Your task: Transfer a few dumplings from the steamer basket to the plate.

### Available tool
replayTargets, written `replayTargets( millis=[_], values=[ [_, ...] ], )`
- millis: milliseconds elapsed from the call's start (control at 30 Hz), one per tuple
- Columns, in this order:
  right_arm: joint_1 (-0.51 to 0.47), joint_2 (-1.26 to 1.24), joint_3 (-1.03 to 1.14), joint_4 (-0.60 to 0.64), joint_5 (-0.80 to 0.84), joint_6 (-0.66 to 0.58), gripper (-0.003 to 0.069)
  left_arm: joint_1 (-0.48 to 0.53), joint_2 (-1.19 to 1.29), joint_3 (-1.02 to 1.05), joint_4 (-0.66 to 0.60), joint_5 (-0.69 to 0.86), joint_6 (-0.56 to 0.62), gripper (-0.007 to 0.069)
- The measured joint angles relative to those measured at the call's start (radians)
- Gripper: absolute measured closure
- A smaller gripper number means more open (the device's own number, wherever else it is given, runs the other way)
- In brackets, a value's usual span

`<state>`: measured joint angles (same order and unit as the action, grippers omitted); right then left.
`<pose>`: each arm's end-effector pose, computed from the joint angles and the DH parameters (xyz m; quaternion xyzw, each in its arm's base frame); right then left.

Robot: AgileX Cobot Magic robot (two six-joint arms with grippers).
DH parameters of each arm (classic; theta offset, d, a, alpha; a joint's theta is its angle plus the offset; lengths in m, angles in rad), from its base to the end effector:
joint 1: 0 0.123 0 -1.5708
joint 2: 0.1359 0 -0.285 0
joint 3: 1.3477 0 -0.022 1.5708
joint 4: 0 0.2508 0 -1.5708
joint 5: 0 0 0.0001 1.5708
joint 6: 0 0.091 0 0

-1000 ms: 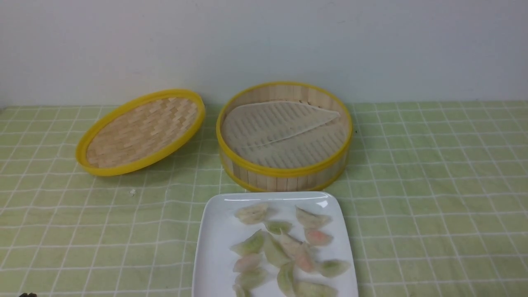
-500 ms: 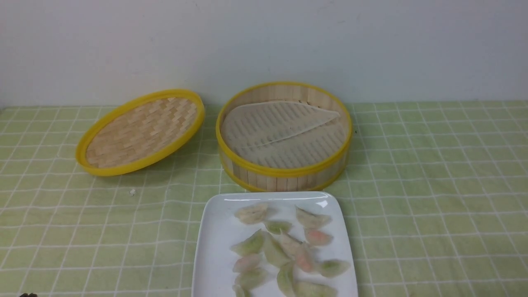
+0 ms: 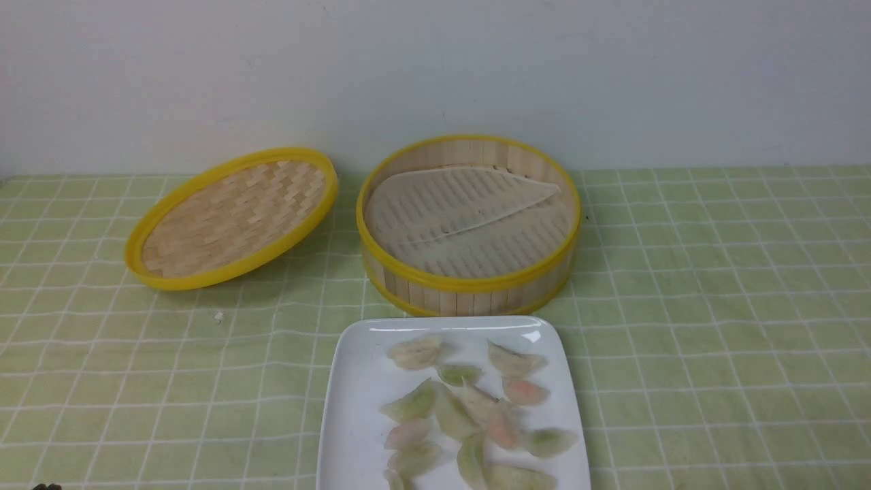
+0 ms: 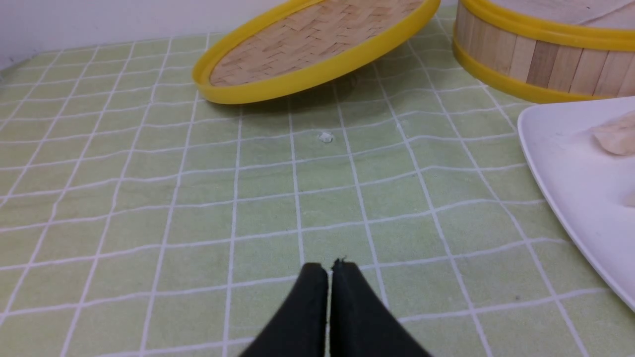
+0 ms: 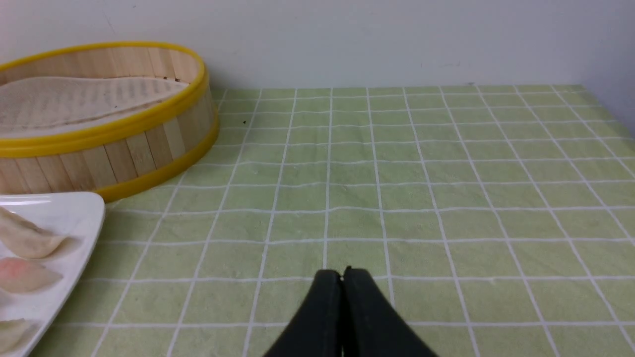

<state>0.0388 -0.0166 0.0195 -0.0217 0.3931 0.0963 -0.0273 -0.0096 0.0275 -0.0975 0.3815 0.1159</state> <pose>0.0517 0.0012 0.1722 0.0176 0.8072 0.0306 0.5892 0.0524 -0.0047 0.1703 0.0319 0.8073 -0.0152 0.5891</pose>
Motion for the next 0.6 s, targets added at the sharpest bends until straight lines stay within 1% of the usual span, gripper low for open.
replayTargets(
  millis=[600],
  values=[
    [0.000,0.000,0.000,0.000,0.000,0.007,0.0673,0.000,0.000,0.000,0.000,0.001,0.000,0.0631]
  ],
)
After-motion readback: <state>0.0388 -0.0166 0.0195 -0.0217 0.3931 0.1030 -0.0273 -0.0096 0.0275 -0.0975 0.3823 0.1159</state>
